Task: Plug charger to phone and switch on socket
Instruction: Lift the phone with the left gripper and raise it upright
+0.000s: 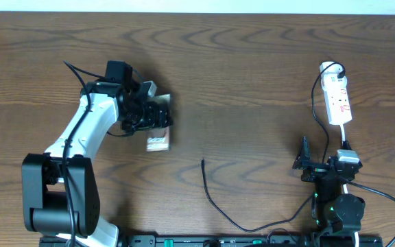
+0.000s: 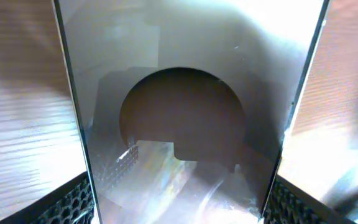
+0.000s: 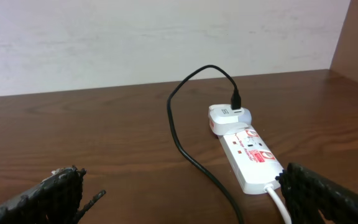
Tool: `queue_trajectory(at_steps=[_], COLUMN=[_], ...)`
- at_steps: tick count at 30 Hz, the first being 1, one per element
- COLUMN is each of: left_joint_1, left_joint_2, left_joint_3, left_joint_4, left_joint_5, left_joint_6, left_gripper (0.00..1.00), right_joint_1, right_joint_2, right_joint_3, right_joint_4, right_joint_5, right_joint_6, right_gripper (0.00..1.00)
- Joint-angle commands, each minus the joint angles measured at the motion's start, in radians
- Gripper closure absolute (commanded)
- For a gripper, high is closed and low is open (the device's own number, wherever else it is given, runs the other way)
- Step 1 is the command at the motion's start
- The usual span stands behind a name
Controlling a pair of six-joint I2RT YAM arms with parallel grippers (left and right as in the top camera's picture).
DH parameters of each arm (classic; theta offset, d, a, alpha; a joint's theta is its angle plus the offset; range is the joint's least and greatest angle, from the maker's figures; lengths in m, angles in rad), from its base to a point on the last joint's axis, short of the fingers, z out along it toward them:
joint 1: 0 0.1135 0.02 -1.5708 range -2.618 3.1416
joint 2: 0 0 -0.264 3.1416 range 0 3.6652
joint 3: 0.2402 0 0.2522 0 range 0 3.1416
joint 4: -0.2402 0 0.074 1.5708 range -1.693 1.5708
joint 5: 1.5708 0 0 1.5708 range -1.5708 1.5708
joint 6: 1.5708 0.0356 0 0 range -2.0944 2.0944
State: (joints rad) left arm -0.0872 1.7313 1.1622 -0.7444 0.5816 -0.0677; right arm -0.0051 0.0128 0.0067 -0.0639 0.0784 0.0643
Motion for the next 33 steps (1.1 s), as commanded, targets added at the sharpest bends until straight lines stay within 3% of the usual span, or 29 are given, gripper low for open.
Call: queue_trajectory(at_steps=[1, 12, 22, 28, 33], left_joint_1=[0.001, 0.001, 0.001, 0.001, 0.001], left_joint_2=[-0.033, -0.033, -0.033, -0.033, -0.033], left_joint_3=[0.033, 0.033, 0.033, 0.033, 0.033], left_joint_4=[0.042, 0.379, 0.610, 0.684, 0.684], left_joint_5=[0.255, 0.655, 0.773, 0.801, 0.816], left_joint_6=[-0.197, -0.789, -1.361, -1.530, -1.578], left_gripper=[0.93, 0.92, 0.93, 0.92, 0.93], right_joint_1=[0.000, 0.000, 0.000, 0.000, 0.000], right_joint_2=[-0.004, -0.004, -0.004, -0.004, -0.004], right_joint_3=[-0.001, -0.001, -0.001, -0.001, -0.001], right_joint_4=[-0.004, -0.004, -0.004, -0.004, -0.004], right_joint_5=[0.001, 0.001, 0.001, 0.001, 0.001], right_joint_6=[0.002, 0.002, 0.002, 0.002, 0.002], right_gripper=[0.01, 0.01, 0.01, 0.01, 0.01])
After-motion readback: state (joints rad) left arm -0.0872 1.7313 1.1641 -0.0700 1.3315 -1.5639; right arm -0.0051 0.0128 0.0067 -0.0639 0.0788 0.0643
